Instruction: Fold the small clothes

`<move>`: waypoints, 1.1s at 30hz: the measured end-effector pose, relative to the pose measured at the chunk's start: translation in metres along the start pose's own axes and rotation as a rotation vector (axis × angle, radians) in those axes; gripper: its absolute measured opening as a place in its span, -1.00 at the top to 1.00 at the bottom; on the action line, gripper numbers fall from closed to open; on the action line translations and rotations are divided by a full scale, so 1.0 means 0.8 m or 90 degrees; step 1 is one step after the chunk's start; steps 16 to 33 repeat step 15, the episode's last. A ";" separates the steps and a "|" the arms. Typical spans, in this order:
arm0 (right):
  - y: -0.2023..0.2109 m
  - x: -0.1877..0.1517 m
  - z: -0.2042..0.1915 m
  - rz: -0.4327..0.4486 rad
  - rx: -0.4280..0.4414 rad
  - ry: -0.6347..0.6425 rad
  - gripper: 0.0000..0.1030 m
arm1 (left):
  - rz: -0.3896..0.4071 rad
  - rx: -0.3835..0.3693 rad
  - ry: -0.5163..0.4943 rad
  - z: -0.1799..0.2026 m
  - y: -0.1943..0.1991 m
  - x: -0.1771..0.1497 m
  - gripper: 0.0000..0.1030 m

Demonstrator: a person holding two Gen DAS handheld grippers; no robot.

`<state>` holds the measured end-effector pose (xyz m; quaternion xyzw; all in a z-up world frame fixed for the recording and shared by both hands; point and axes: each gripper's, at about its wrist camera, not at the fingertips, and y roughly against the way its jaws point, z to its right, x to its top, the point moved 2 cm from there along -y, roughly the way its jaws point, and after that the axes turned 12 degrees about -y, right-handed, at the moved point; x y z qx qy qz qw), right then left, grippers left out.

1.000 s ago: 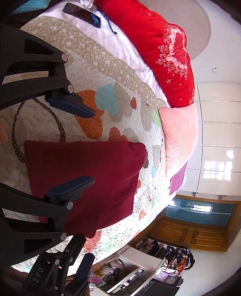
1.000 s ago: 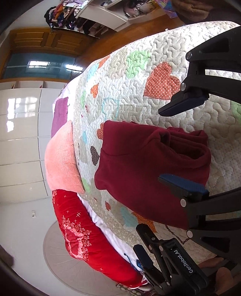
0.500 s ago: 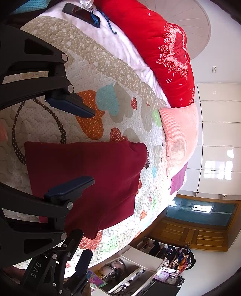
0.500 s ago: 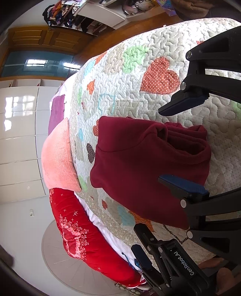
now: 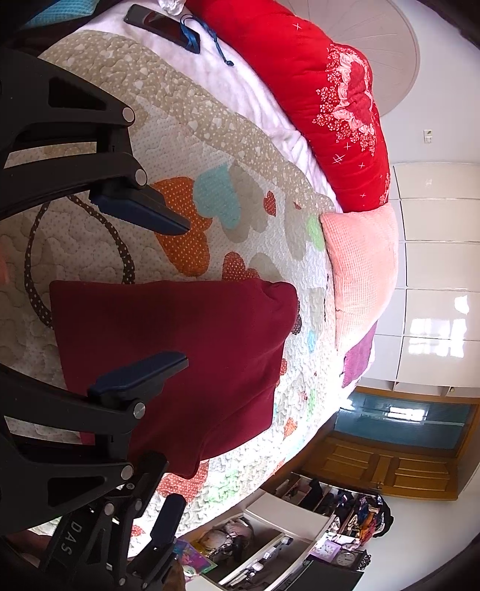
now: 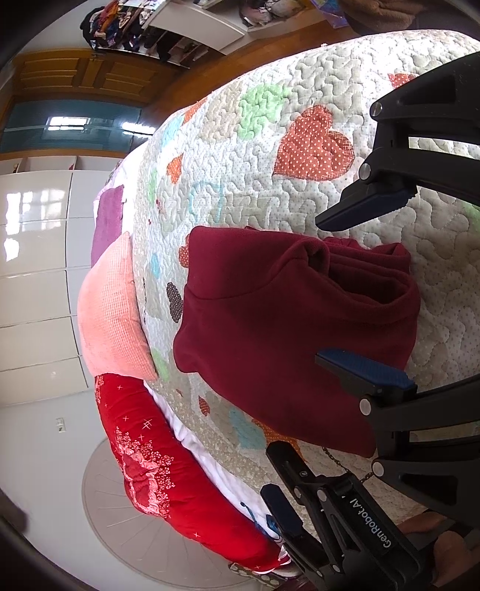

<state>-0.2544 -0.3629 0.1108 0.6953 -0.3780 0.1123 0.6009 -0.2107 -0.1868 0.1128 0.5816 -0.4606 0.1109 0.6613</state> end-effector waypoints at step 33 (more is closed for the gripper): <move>-0.006 0.003 -0.003 -0.007 0.012 0.002 -0.25 | 0.031 -0.005 0.003 -0.007 0.000 0.002 -0.27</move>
